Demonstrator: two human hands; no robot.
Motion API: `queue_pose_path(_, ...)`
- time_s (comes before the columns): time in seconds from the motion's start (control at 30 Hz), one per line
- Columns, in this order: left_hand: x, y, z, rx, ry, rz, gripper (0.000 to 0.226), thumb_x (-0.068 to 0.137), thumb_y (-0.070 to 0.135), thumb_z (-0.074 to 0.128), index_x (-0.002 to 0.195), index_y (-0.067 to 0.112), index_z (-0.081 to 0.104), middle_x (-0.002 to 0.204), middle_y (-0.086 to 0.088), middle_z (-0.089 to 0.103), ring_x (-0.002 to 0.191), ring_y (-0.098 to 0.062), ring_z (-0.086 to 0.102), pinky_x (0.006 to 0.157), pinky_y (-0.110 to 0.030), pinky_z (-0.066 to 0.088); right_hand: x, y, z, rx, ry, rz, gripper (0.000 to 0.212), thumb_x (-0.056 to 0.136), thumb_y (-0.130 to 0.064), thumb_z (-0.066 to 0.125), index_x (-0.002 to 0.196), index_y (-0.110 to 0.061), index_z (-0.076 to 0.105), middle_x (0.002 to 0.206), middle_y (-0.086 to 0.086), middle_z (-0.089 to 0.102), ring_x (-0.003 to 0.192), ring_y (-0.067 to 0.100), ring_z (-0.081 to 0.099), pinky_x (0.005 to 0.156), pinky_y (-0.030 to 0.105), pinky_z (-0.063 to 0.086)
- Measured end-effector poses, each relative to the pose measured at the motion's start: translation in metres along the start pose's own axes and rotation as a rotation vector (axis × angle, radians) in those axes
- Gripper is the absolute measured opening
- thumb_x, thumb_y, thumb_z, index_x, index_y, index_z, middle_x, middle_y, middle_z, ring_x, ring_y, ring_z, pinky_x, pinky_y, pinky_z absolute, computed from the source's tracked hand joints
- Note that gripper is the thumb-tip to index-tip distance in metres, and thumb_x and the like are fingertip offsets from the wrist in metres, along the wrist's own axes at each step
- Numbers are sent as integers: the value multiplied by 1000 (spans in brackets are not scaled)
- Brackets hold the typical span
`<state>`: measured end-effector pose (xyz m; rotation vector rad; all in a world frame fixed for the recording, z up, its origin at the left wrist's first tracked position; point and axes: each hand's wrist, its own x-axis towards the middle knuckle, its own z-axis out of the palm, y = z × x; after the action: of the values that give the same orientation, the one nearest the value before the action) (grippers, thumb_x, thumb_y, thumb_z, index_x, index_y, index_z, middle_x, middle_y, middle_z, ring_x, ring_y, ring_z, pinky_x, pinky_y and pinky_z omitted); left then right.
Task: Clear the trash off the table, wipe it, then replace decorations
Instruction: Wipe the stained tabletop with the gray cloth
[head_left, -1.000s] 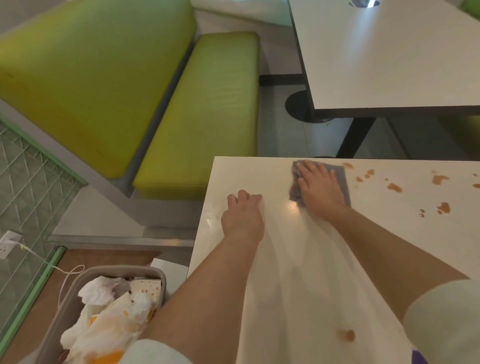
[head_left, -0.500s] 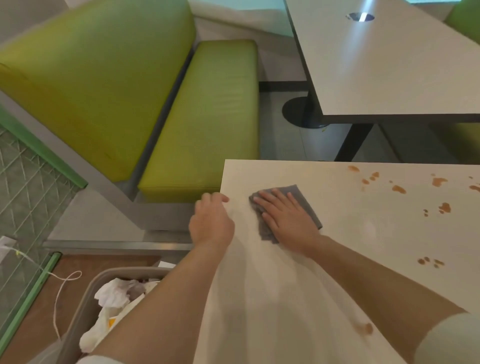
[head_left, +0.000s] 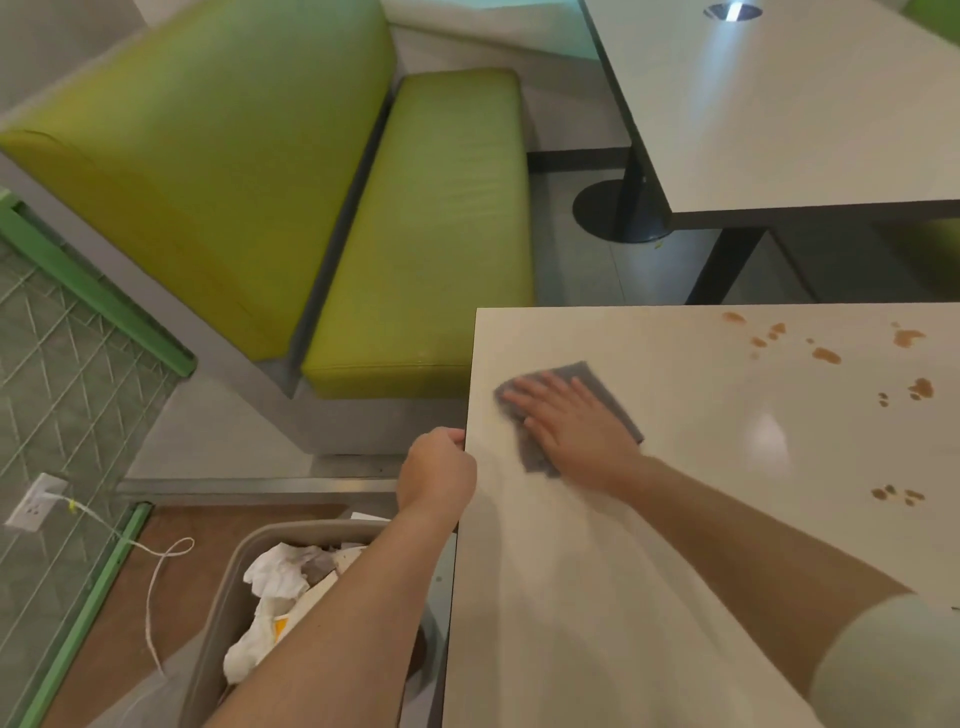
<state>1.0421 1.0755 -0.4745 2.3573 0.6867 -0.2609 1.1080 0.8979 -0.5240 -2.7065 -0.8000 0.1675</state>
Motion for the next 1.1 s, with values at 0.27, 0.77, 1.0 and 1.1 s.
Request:
queue_pose_path(0.27, -4, 0, 13, 185, 99, 9, 40, 91, 11, 42, 119, 28, 65, 116, -2, 62, 100, -27, 61, 79, -35, 52, -2, -44, 13, 63, 47, 92, 49, 105, -33, 25, 153, -35, 25, 162, -12, 18, 151, 16, 5, 121, 40, -3)
queue_pose_path(0.77, -67, 99, 86, 176, 38, 262, 39, 103, 47, 29, 105, 25, 62, 102, 5, 68, 90, -22, 62, 70, -31, 42, -127, 85, -31, -9, 48, 171, 52, 103, -43, 13, 154, -36, 23, 159, -20, 15, 150, 10, 5, 121, 31, -4)
queue_pose_path(1.0, -85, 162, 145, 307, 33, 299, 47, 104, 42, 20, 101, 16, 59, 97, -5, 69, 89, -29, 64, 71, -33, 44, -125, 187, -65, -3, 100, 417, 48, 107, -30, 22, 155, -32, 18, 163, -9, 15, 151, 16, 4, 121, 37, -1)
queue_pose_path(1.1, -88, 184, 162, 373, 42, 308, 42, 105, 38, 22, 107, 15, 57, 103, -9, 68, 95, -31, 63, 71, -33, 40, -137, 172, -59, 40, 103, 323, 49, 106, -33, 25, 154, -31, 23, 161, -10, 19, 150, 17, 6, 121, 37, -2)
